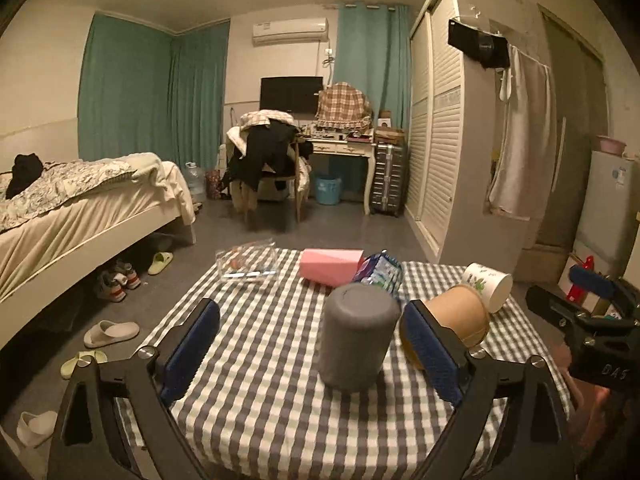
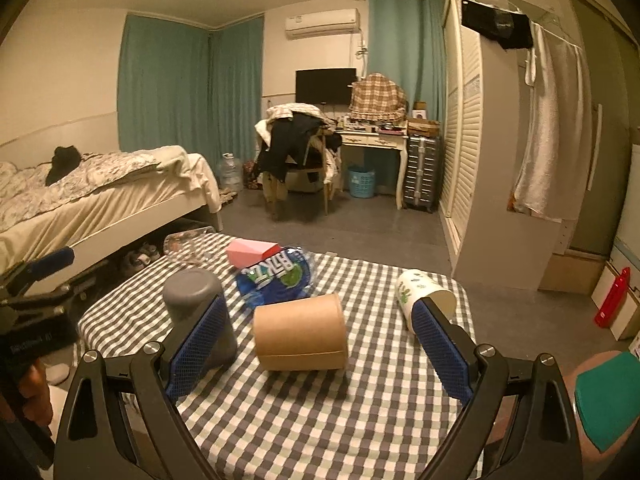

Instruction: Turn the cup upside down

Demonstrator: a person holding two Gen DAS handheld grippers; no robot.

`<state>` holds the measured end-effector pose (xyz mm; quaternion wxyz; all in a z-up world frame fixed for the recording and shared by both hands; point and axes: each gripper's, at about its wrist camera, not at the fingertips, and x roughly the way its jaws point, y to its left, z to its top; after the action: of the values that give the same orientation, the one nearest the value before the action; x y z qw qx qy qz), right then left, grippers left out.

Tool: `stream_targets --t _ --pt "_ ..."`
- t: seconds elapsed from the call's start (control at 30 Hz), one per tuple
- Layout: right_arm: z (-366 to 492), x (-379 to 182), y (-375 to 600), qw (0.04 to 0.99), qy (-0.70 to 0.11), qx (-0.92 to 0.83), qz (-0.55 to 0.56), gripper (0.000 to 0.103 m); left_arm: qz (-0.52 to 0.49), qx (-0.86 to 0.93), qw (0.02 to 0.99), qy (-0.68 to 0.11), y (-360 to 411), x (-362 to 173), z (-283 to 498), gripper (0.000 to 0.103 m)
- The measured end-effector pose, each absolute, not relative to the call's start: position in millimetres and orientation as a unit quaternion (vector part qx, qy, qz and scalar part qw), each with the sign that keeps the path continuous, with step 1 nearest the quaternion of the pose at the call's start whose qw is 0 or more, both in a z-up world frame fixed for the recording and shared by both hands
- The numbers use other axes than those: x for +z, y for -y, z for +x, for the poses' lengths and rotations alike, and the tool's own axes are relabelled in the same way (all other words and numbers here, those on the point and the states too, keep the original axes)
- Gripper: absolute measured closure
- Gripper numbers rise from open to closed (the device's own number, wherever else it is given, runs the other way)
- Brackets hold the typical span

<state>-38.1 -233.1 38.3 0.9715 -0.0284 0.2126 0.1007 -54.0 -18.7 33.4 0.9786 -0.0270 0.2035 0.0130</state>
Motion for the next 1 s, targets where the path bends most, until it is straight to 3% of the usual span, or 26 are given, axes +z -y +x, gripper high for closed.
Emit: stream_targets --t 0.03,1.0 --pt "-39.1 37.3 231.5 0.971 -0.212 0.104 -0.030 0.000 -0.027 0.018 0.978 -0.204 18.1 31.8 -55.4 0.000" --pt "-38.1 32.1 226.6 0.970 -0.218 0.106 -0.034 0.000 -0.031 0.046 0.977 -0.208 9.8 28.4 -62.0 0.000"
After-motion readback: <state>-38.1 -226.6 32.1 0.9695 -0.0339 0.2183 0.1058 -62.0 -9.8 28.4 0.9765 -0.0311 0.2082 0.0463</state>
